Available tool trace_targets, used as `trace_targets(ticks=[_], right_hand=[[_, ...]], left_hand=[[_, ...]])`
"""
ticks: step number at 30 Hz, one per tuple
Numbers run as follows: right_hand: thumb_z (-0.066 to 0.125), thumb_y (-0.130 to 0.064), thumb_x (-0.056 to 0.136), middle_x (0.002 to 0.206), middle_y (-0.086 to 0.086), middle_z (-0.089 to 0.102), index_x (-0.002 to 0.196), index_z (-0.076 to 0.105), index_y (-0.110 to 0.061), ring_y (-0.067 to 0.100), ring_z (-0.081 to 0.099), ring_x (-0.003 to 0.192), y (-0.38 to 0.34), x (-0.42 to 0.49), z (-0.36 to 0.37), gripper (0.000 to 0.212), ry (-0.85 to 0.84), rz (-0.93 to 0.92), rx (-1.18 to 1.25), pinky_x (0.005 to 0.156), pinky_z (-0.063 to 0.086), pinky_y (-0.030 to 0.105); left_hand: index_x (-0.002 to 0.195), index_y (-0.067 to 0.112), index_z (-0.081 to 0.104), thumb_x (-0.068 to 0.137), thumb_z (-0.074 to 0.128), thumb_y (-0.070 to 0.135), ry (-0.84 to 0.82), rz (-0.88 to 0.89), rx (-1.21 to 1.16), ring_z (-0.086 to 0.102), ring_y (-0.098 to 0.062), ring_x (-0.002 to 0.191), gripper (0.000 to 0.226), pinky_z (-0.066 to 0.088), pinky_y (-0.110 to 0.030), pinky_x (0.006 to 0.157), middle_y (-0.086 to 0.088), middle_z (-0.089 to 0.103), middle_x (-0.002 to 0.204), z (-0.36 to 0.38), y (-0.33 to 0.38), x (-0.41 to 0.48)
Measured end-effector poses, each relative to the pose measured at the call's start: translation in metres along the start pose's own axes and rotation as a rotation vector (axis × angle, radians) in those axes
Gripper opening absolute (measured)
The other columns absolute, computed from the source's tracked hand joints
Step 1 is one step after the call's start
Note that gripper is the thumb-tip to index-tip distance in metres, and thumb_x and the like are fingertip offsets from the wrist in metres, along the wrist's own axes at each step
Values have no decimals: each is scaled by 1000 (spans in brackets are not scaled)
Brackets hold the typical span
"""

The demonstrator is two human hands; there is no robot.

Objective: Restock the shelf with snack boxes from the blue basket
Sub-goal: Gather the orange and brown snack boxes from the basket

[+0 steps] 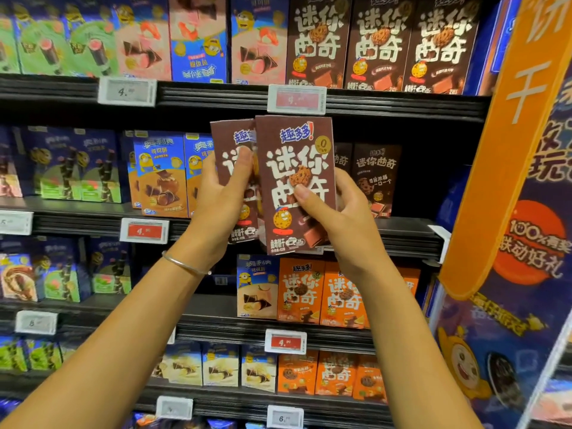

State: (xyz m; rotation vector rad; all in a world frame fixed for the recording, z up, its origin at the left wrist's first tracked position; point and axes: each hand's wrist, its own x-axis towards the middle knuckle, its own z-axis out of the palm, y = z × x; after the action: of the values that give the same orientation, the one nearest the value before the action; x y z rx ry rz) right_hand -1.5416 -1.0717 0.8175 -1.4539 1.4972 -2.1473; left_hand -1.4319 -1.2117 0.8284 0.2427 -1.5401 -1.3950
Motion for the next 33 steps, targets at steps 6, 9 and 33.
trace_targets(ticks=[6, 9, 33], right_hand=[[83, -40, 79, 120, 0, 72, 130, 51, -19, 18, 72, 105, 15, 14, -42, 64, 195, -43, 7, 76, 60, 27], [84, -42, 77, 121, 0, 70, 131, 48, -21, 14, 72, 105, 36, 31, -52, 68, 291, -8, -64, 79, 62, 32], [71, -53, 86, 139, 14, 46, 133, 38, -10, 33, 53, 122, 67, 98, 19, 71, 329, 224, -888, 91, 52, 46]], left_hand=[[137, 30, 53, 99, 66, 53, 75, 52, -25, 77, -18, 108, 47, 65, -32, 78, -1, 73, 129, -27, 1, 6], [144, 23, 51, 98, 66, 54, 108, 60, -56, 77, -19, 108, 58, 64, -29, 77, -1, 74, 128, -37, 3, 8], [128, 34, 55, 100, 65, 51, 88, 11, -70, 78, -14, 101, 35, 63, -24, 70, 5, 77, 120, -34, 1, 5]])
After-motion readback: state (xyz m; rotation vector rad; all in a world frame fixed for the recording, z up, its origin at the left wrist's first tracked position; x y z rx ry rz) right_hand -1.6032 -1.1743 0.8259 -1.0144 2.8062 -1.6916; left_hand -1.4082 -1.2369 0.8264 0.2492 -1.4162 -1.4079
